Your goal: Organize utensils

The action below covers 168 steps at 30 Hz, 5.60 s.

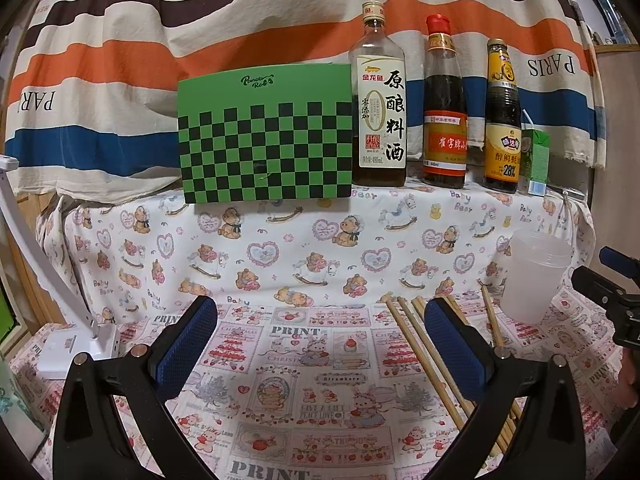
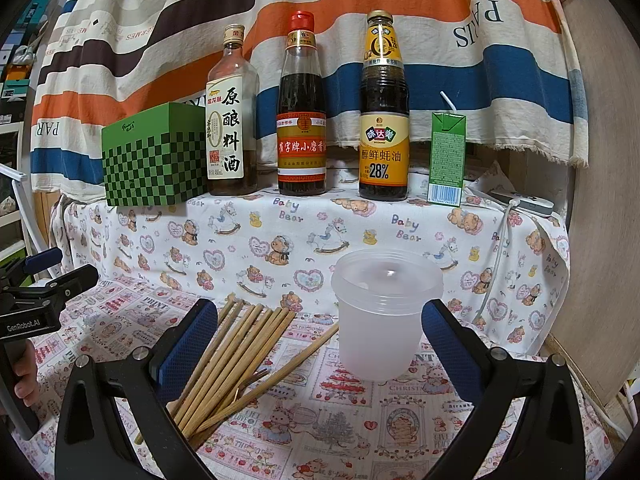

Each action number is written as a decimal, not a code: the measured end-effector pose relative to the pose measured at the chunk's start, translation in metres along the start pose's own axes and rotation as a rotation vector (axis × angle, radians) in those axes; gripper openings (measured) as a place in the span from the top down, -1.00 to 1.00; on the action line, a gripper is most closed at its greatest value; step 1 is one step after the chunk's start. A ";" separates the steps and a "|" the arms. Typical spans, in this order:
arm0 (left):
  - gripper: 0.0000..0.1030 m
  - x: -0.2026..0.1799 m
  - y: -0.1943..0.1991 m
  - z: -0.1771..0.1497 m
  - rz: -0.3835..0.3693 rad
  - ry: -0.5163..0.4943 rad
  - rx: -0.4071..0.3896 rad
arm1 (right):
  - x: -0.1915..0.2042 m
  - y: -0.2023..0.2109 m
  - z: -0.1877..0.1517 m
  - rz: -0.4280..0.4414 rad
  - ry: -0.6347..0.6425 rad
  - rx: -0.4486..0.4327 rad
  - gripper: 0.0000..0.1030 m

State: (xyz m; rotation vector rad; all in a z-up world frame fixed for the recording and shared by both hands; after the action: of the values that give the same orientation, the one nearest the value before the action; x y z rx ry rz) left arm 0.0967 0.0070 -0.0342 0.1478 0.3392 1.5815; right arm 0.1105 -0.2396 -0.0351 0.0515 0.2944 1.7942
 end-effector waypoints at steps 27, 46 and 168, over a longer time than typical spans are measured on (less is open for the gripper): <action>-0.99 -0.001 -0.002 0.000 -0.002 -0.007 0.005 | 0.000 0.000 0.000 0.000 0.001 0.000 -1.00; -0.99 -0.009 0.005 0.002 -0.029 -0.020 -0.009 | 0.000 -0.001 -0.001 -0.011 0.002 0.006 -1.00; 0.91 -0.041 0.014 0.023 -0.048 0.123 0.123 | 0.091 -0.026 -0.089 0.382 -0.091 0.528 0.75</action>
State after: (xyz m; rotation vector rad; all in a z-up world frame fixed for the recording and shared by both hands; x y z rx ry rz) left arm 0.0920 -0.0305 -0.0032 0.1363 0.5329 1.5264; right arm 0.0954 -0.1614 -0.1378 0.5951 0.7247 2.0356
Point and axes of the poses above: each gripper's, at about its wrist camera, not at the fingertips, and y roughly against the way its jaws point, x to its left, z to its top, the point moved 10 cm from there along -y, roughly the way its jaws point, and after that the axes turned 7 degrees about y, right-handed, at the moved point
